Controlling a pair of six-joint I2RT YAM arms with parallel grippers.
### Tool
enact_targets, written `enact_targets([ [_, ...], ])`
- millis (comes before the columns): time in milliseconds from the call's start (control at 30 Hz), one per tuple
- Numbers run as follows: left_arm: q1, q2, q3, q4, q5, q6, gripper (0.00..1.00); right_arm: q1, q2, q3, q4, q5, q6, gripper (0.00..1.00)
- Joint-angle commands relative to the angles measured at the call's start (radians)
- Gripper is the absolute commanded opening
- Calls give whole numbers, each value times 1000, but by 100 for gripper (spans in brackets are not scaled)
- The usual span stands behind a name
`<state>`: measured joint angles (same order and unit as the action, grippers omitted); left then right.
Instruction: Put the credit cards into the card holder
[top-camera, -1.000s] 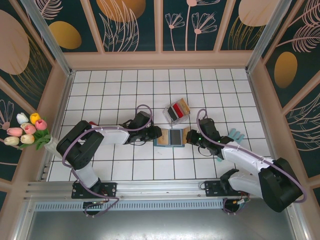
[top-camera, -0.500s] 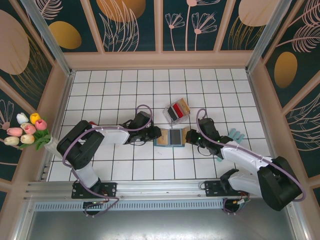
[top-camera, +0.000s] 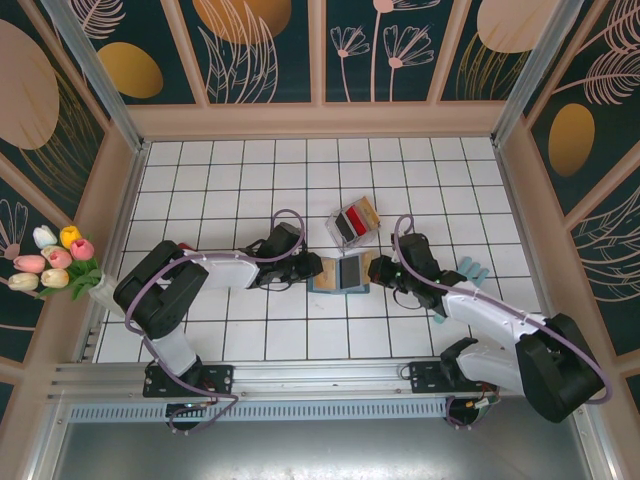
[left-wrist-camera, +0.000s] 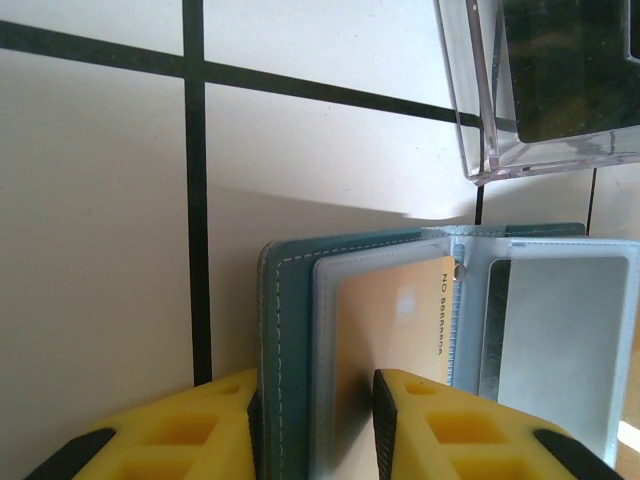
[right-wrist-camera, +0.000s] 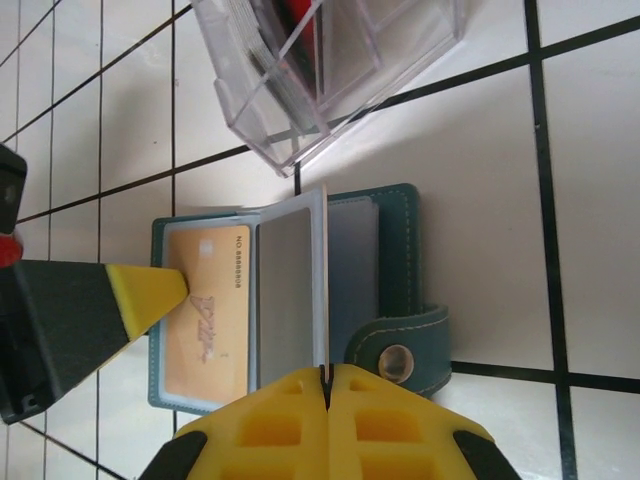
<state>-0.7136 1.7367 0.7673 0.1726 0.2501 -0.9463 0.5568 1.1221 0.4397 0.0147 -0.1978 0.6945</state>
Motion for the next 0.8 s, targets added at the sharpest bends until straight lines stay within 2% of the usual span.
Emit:
enact_targets([
  [0, -7, 29, 11, -15, 5, 10, 35, -2, -19, 33, 73, -98, 35, 0],
  [233, -7, -5, -5, 1, -13, 4, 35, 62, 59, 92, 114, -99, 54, 0],
  [367, -7, -16, -8, -5, -18, 8, 33, 78, 103, 127, 76, -62, 43, 0],
  [500, -7, -17, -11, -9, -25, 9, 33, 84, 102, 142, 15, 20, 41, 0],
  [600, -7, -17, -12, -8, -28, 8, 32, 88, 94, 135, 35, 2, 61, 0],
  [767, -6, -16, -15, -18, -44, 10, 31, 96, 63, 187, -134, 190, 36, 0],
])
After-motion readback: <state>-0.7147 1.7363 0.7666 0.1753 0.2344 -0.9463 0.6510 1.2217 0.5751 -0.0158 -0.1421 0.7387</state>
